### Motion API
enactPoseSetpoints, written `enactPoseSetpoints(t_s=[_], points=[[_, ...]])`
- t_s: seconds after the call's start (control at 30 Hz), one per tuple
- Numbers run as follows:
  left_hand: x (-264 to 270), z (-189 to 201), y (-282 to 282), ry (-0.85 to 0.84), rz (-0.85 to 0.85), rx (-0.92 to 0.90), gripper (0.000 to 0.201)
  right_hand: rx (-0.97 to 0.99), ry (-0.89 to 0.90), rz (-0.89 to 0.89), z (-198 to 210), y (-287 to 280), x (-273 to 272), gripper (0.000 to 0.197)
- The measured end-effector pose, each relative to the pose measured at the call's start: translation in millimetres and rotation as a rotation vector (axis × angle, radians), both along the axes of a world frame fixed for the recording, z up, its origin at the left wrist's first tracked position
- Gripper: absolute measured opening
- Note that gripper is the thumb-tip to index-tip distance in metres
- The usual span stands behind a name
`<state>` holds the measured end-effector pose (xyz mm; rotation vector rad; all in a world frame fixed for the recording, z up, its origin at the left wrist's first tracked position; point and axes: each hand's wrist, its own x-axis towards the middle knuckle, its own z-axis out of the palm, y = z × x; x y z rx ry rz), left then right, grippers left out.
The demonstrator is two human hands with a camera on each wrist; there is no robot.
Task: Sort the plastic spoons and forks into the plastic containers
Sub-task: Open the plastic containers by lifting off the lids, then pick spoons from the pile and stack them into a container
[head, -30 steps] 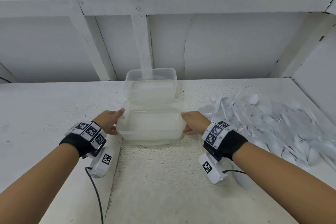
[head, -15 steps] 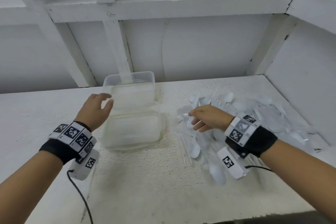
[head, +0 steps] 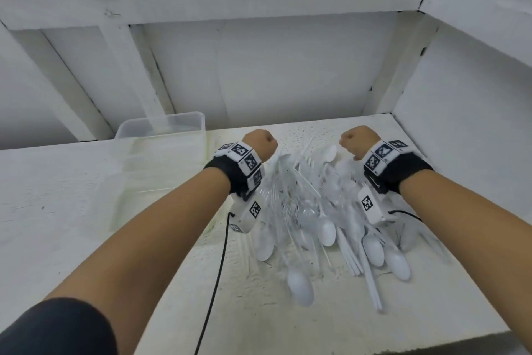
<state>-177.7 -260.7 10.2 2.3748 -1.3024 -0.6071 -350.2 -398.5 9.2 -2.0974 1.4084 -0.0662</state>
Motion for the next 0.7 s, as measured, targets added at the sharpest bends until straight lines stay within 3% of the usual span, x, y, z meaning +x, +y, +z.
enactPoseSetpoints(t_s=[0.17,0.27,0.43,0.57,0.63,0.7], points=[[-3,-17,-2,-0.037,-0.017,0.114,0.034,-0.058,0.253,0.116,-49,-35,23,0.057],[1,-24,4,-0.044,-0.009,0.117,0.029,-0.028,0.193,0.08,-49,-26,28,0.043],[7,-28,10,-0.051,-0.003,0.132,0.018,-0.019,0.192,0.033,-53,-24,34,0.044],[7,-28,8,-0.051,-0.018,0.127,0.013,-0.069,0.225,0.126,-65,-33,31,0.02],[9,-25,6,-0.056,-0.026,0.12,0.013,-0.07,0.157,0.053,-56,-30,31,0.019],[12,-23,2,-0.076,-0.029,0.125,0.013,-0.057,0.01,-0.076,-45,-30,27,0.029]])
